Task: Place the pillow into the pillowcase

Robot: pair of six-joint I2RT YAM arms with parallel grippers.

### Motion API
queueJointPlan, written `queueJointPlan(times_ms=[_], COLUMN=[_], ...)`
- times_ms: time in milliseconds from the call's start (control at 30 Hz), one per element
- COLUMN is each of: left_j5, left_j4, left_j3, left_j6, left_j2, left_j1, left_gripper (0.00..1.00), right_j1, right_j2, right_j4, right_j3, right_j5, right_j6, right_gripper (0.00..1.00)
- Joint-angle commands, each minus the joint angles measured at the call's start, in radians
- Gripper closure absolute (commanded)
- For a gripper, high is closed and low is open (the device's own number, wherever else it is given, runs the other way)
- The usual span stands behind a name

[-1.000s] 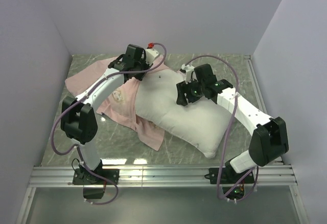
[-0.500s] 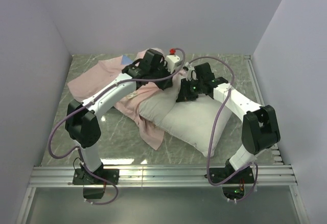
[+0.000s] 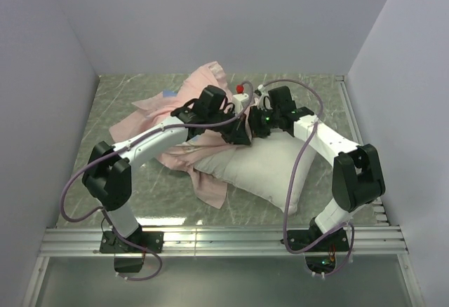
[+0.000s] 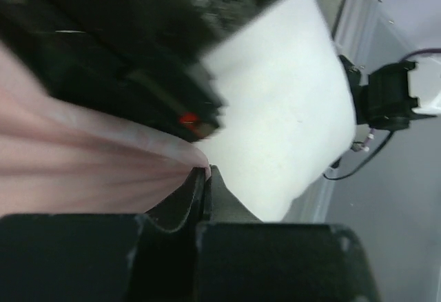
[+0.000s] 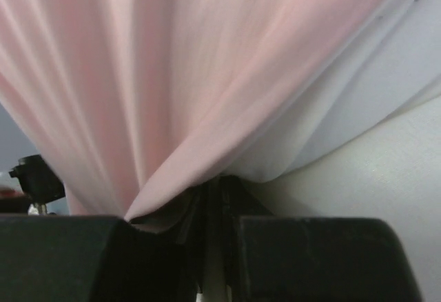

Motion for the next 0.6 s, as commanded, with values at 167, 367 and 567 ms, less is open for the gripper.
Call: queueJointPlan(times_ms=[167,367,567], left_j5=[0.178,0.151,0.112], left_j4=[-0.041,-0.178,-0.225], left_j3=[0.007,0.026,-0.046], left_j6=[0.06,0.247,0.243], left_j2=[-0.032,-0.142,-0.375], left_j1=[-0.066,0.163,0.333], left_gripper=[1.0,0.64,0.3], right_j1=[0.013,0.015,0.013], right_j2=[-0.007,-0.136,-0.256], right_j4=[0.183,0.03,-0.105], right_j3=[0.003,0.031,0.068], right_j5=[0.011,0.037,0.076], right_j6=[0.066,-0.085,-0.222], right_gripper=[1.0,0.54,0.11])
